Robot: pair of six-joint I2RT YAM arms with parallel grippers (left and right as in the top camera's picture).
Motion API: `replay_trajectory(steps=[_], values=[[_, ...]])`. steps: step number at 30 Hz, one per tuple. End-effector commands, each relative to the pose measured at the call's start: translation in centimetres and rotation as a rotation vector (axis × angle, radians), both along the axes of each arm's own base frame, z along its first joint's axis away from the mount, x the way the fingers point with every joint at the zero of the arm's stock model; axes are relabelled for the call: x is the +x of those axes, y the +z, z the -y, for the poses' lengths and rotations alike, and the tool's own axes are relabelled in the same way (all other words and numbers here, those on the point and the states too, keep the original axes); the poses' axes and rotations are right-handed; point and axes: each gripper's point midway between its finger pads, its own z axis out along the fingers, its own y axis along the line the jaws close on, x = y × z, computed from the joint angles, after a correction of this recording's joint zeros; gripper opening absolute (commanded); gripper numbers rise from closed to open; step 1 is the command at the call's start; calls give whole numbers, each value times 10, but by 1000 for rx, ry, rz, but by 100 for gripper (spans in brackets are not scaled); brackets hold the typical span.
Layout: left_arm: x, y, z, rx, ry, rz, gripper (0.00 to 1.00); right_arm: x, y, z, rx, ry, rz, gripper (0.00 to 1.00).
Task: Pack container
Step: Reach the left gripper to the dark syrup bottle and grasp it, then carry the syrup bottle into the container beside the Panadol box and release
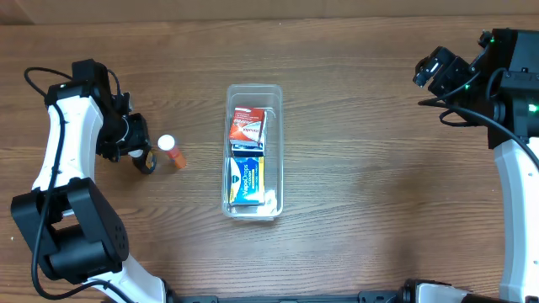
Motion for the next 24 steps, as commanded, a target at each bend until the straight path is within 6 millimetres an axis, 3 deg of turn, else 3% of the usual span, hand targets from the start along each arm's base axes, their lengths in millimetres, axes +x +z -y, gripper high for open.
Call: replay_trajectory(steps=[1, 8, 11, 14, 19, 22, 24], values=[[6, 3, -3, 29, -31, 8, 41, 0, 4, -1, -1, 8, 14, 100], [1, 4, -2, 23, -16, -9, 20, 0, 4, -1, -1, 8, 14, 100], [0, 20, -3, 20, 35, -16, 12, 1, 4, -1, -1, 8, 15, 100], [1, 55, -11, 62, 94, -14, 9, 0, 4, -1, -1, 8, 14, 100], [10, 154, -16, 122, 179, 127, 7, 0, 4, -1, -1, 8, 14, 100], [14, 207, -6, 111, 235, 260, 7, 0, 4, -1, -1, 8, 14, 100], [20, 231, 18, 53, 223, 338, 7, 0, 4, -1, -1, 8, 14, 100]])
